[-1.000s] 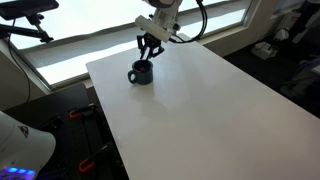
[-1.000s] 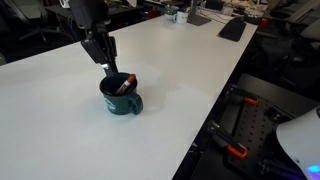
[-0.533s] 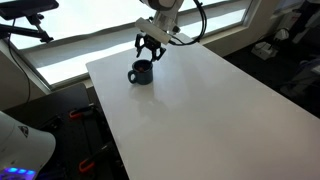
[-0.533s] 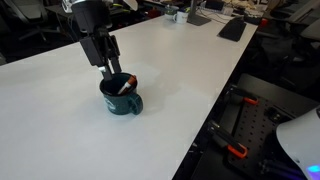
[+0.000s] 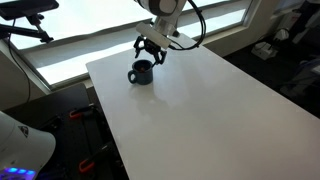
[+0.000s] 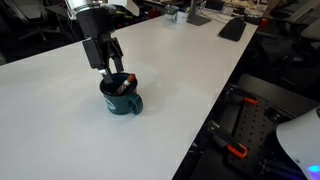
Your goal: Take the marker out of the mug and place it to the right of the mug
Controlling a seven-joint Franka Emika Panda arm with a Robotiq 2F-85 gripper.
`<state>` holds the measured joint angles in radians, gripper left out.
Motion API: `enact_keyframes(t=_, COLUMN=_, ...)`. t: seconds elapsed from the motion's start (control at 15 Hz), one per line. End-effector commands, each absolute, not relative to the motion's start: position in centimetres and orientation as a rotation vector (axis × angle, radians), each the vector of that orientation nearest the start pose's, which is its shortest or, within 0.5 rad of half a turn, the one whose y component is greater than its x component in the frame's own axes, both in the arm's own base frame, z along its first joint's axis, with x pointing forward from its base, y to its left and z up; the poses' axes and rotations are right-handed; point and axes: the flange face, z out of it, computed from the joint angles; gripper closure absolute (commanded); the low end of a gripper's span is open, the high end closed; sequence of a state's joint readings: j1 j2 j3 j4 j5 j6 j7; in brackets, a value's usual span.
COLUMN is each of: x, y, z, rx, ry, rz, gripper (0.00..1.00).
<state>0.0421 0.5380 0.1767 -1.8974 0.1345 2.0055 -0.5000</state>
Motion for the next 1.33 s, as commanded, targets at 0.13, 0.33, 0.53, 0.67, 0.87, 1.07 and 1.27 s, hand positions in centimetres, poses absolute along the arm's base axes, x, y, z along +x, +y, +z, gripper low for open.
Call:
enact_keyframes(t=0.13, x=56.7, y=13.13, z=19.41, rx=-2.694, ry=-0.884, rz=0.569, gripper=0.0)
enact_keyframes(t=0.33, x=56.7, y=13.04, z=19.3, rx=-2.695, ry=-0.884, rz=0.572, gripper=0.0)
enact_keyframes(t=0.53, x=56.65, y=13.04, z=19.12, rx=-2.694, ry=-0.883, rz=0.577, gripper=0.0)
enact_keyframes(t=0.67, x=56.65, y=13.04, z=19.11, rx=-2.694, ry=-0.883, rz=0.577, gripper=0.0)
enact_keyframes(t=0.87, x=56.65, y=13.04, z=19.11, rx=-2.694, ry=-0.883, rz=0.577, gripper=0.0)
enact_keyframes(t=1.07, x=56.65, y=13.04, z=19.11, rx=-2.694, ry=-0.883, rz=0.577, gripper=0.0)
enact_keyframes(t=1.27, x=56.65, y=13.04, z=19.11, rx=-2.694, ry=-0.883, rz=0.577, gripper=0.0)
